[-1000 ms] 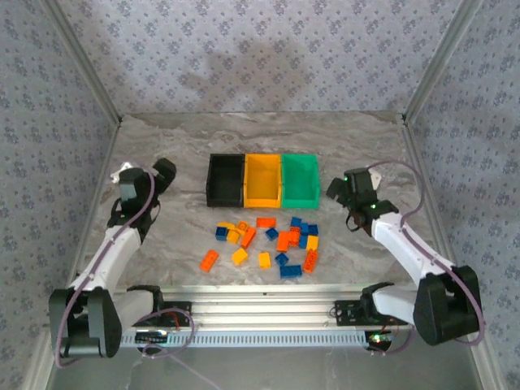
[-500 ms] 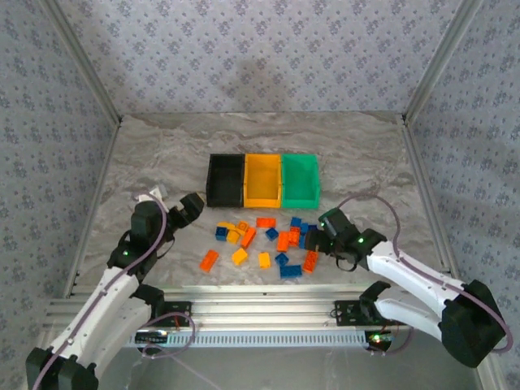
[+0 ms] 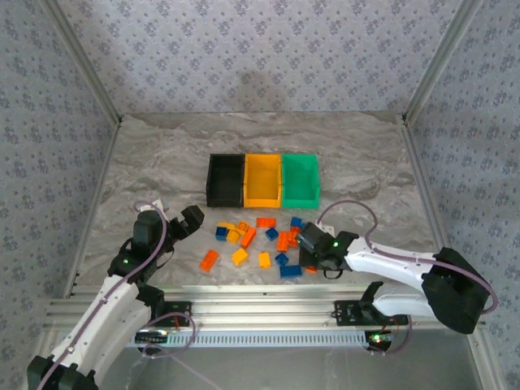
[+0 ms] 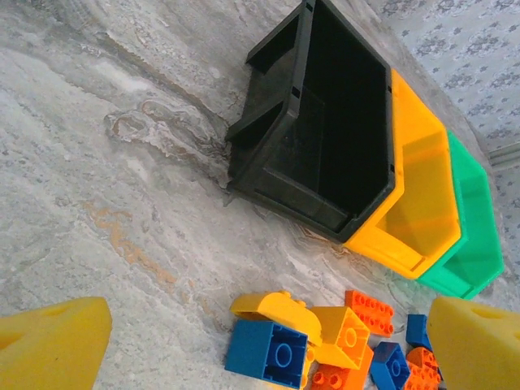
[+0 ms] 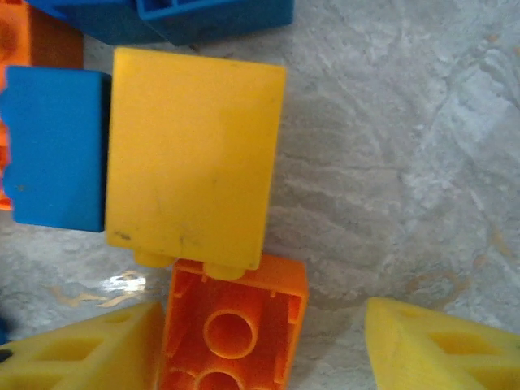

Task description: Sort the legos into containers by color

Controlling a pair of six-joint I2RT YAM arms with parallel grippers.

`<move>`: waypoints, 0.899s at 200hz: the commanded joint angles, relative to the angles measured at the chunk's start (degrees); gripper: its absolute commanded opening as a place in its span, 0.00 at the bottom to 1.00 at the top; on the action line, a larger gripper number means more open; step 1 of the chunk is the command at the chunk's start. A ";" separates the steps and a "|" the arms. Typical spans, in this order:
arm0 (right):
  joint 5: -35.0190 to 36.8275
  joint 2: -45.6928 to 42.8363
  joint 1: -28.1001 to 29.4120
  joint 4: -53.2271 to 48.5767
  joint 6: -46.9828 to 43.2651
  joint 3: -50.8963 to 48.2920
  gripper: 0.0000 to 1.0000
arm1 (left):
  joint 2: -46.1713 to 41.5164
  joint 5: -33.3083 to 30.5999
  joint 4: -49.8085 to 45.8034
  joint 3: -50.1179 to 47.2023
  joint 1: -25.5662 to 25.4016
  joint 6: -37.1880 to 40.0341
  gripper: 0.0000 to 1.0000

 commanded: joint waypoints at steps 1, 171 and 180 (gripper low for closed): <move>0.84 1.08 0.70 -0.92 2.89 1.24 0.57 | -0.41 -1.08 -1.05 0.46 -0.31 0.04 1.00; -5.20 13.91 -20.18 1.74 -21.56 33.06 0.31 | 12.41 2.07 -6.66 8.98 -0.75 4.10 0.99; -5.38 17.90 -21.52 2.25 -22.28 36.04 0.31 | 13.03 2.20 -7.22 9.36 -0.83 4.63 0.99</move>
